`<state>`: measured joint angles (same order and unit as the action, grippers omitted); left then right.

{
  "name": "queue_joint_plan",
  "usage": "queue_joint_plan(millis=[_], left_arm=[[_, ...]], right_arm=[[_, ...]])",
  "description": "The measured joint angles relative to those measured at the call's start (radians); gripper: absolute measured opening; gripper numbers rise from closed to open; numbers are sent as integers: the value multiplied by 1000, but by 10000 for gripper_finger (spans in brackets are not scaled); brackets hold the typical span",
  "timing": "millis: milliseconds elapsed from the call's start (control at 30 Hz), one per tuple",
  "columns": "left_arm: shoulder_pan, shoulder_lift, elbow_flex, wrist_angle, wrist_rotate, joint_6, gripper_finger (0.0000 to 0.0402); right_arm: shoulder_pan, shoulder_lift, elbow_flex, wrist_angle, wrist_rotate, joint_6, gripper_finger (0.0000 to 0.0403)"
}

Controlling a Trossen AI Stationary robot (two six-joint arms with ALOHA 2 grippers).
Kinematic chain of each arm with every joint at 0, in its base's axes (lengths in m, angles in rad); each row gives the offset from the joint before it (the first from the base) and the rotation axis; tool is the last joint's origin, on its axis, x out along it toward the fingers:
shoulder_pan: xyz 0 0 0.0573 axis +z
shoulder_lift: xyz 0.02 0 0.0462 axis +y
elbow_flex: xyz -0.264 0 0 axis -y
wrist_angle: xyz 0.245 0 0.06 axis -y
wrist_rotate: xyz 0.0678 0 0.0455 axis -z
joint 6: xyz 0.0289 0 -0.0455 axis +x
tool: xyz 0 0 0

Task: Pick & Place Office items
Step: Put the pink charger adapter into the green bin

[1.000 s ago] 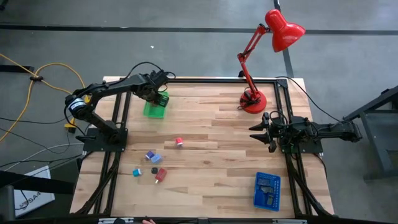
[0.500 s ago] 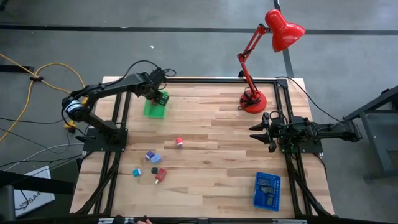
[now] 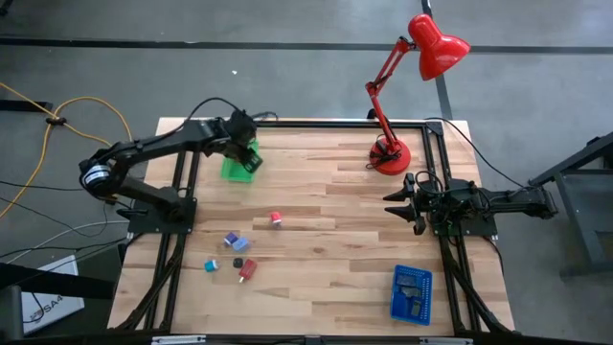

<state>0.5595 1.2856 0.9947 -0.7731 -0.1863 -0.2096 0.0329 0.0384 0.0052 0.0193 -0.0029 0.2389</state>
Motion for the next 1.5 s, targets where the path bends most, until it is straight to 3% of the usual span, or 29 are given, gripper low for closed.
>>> queue_joint_plan(millis=[200, 500, 733, 1000, 1267, 1500], left_arm=[[-136, 0, 0, 0, 19, 189, 153], [-332, 0, 0, 0, 19, 683, 153], [-426, 22, 2, 14, 53, 947, 152], [-475, 83, 2, 67, 168, 999, 152], [-492, 154, 12, 146, 173, 998, 151], [-480, 282, 131, 109, 172, 970, 151]], right_arm=[[0, 0, 0, 0, 0, 0, 146], [0, 0, 0, 0, 0, 0, 146], [0, 0, 0, 0, 0, 0, 146], [0, 0, 0, 0, 0, 0, 146], [0, 0, 0, 0, 0, 0, 146], [0, 0, 0, 0, 0, 0, 146]])
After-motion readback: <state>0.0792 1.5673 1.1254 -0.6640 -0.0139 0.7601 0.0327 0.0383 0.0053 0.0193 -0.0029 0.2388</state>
